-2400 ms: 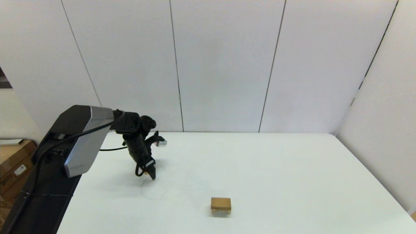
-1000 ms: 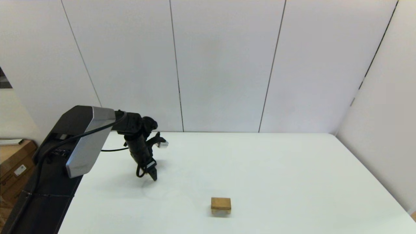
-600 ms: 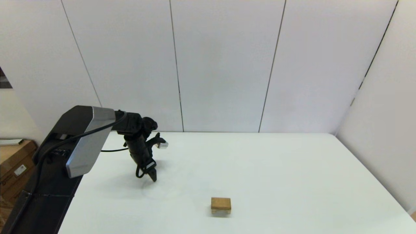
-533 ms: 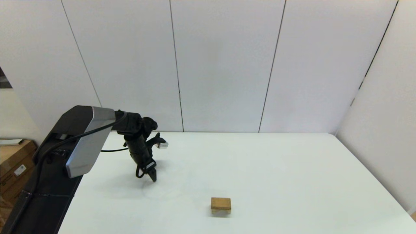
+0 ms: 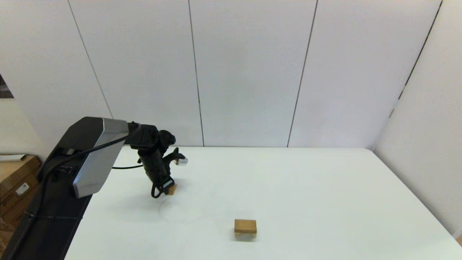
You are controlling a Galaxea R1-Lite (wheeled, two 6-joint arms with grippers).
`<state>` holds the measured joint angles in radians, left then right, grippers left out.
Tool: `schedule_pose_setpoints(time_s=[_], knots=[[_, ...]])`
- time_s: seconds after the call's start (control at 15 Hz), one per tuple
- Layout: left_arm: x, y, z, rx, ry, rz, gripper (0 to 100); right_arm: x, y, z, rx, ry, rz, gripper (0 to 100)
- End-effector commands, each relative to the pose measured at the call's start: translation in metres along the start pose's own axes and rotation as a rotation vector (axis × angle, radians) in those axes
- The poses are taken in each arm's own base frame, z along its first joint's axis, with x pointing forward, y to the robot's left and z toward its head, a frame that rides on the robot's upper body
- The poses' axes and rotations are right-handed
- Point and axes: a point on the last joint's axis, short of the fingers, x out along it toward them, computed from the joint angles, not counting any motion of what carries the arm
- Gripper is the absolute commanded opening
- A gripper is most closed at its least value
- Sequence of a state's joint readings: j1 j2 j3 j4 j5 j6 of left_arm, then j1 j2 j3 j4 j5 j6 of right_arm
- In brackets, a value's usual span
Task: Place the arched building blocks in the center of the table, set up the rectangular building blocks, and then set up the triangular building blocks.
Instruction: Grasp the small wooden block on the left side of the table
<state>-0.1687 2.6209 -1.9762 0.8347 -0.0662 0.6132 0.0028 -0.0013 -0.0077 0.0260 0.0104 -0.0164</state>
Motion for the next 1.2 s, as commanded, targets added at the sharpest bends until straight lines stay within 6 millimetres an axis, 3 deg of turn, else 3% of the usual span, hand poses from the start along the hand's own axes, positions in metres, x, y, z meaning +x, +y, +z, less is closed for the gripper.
schedule_pose_setpoints(time_s=[0.07,0.47,0.8,1.2], knots=[[-0.002,-0.002,-0.001,0.003,0.009,-0.008,0,0.0,0.0,0.0,0.0,0.0,0.001,100],[-0.008,-0.002,-0.001,-0.002,-0.001,-0.016,0,0.0,0.0,0.0,0.0,0.0,0.001,100],[-0.025,-0.001,0.002,0.002,-0.047,0.016,0,0.0,0.0,0.0,0.0,0.0,0.001,100],[-0.027,-0.003,0.001,0.009,-0.041,0.012,0,0.0,0.0,0.0,-0.001,-0.002,0.001,100]])
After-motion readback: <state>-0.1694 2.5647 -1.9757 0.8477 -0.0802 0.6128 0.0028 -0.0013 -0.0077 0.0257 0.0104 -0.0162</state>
